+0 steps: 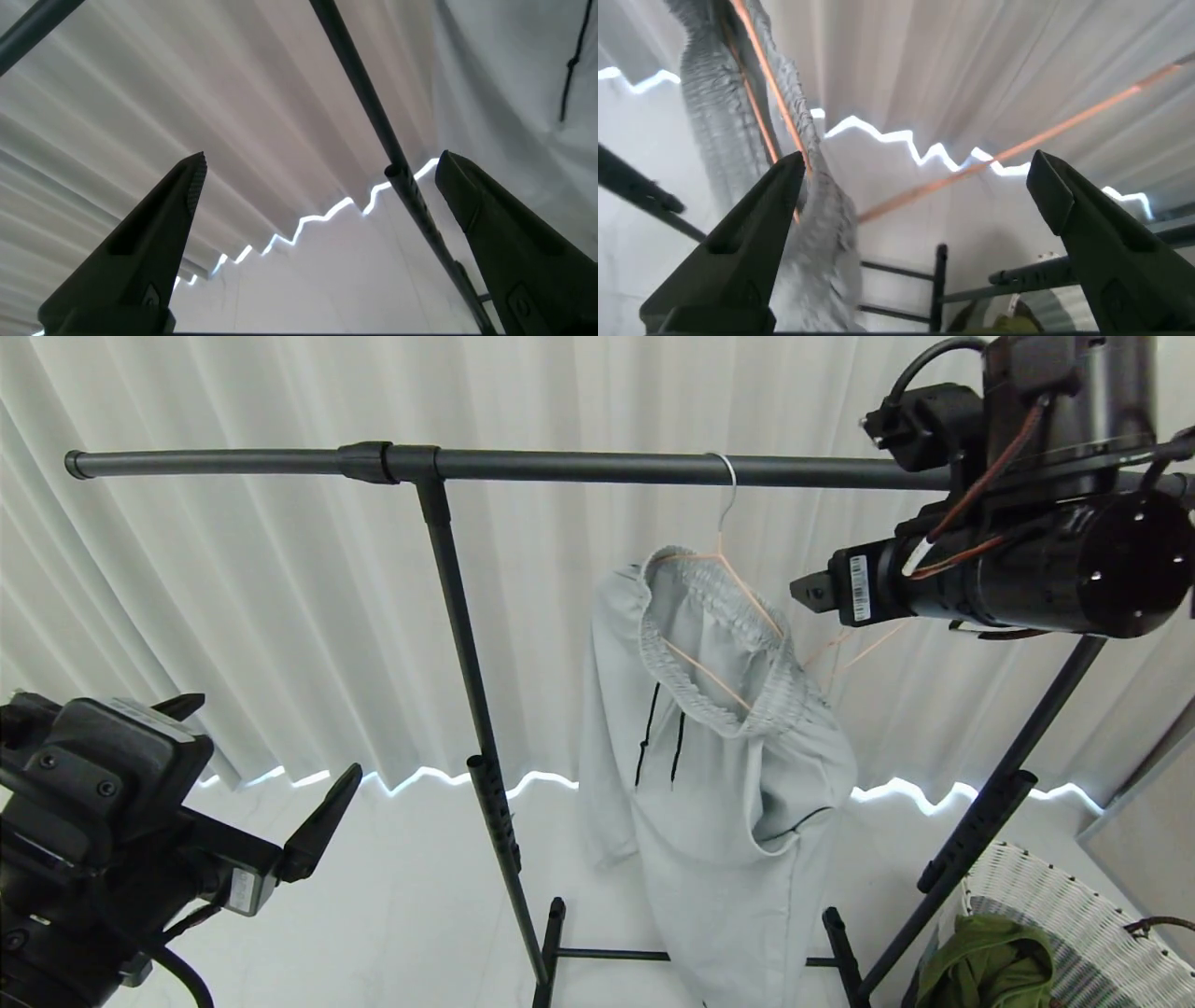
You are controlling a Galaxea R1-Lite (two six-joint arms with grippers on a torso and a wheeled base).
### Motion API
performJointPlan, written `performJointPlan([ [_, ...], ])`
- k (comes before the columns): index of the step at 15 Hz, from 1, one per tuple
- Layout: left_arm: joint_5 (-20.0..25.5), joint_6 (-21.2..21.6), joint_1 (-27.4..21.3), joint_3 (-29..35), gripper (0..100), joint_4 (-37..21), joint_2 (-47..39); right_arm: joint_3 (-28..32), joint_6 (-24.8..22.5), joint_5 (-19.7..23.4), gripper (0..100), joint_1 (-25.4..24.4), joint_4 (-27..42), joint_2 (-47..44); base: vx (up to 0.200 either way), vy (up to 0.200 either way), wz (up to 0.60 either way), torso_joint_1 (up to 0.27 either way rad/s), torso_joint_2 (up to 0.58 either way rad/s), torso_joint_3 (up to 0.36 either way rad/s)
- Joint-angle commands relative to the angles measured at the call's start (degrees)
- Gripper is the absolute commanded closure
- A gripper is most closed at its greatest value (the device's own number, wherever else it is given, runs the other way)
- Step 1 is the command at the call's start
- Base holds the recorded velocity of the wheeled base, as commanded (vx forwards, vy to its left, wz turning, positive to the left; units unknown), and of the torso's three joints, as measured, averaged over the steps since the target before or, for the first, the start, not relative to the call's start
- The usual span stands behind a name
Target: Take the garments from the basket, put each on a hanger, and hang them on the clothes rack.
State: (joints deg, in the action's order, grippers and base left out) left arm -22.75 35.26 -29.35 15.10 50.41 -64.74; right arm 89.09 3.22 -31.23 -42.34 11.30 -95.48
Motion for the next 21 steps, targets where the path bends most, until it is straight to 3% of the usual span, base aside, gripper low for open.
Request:
performJointPlan([
  [1, 0.0, -0.1, 0.1, 0.0, 0, 0.0, 0.0, -2.8, 0.1, 0.8, 0, -0.8, 0.1, 6.1, 0.0, 0.0, 0.0, 0.0, 0.0, 0.0],
  [4, 0.0, 0.0, 1.5, -0.3, 0, 0.0, 0.1, -12.4, -1.7, 4.9, 0, -0.1, 0.2, 15.2, 0.0, 0.0, 0.0, 0.0, 0.0, 0.0],
  [7, 0.0, 0.0, 4.4, -0.3, 0, 0.0, 0.1, -23.7, -13.6, 5.1, 0, 7.1, 0.2, 24.5, 0.0, 0.0, 0.0, 0.0, 0.0, 0.0],
  [8, 0.0, 0.0, 4.4, -0.3, 0, 0.0, 0.1, -23.7, -13.6, 5.1, 0, 7.1, 0.2, 24.5, 0.0, 0.0, 0.0, 0.0, 0.0, 0.0],
  [9, 0.0, -0.1, 6.8, -0.3, 0, 0.0, 0.1, -28.7, -19.6, 5.0, 0, 12.4, -0.4, 28.0, 0.0, 0.0, 0.0, 0.0, 0.0, 0.0],
  [12, 0.0, -0.3, 9.5, -1.4, 0, 0.0, 1.0, -36.7, -22.2, 5.0, 0, 16.8, -8.4, 30.3, -0.067, 0.0, 0.0, -0.001, 0.0, -0.001],
  [15, 0.0, -0.4, 9.8, -3.2, 0, 0.0, 2.6, -44.7, -27.5, 5.0, 0, 22.7, -21.1, 30.3, -0.2, 0.0, 0.0, 0.007, 0.0, 0.001],
  [19, -0.1, -0.4, 9.8, -6.4, 0, 0.0, 5.2, -52.3, -31.2, 5.0, 0, 24.3, -34.0, 30.3, -0.2, 0.0, 0.0, -0.006, 0.0, 0.008],
  [21, -0.2, -0.4, 9.8, -7.1, 0, 0.0, 5.9, -53.1, -31.0, 4.9, 0, 24.4, -34.7, 30.4, -0.2, 0.0, 0.0, 0.002, 0.01, 0.005],
])
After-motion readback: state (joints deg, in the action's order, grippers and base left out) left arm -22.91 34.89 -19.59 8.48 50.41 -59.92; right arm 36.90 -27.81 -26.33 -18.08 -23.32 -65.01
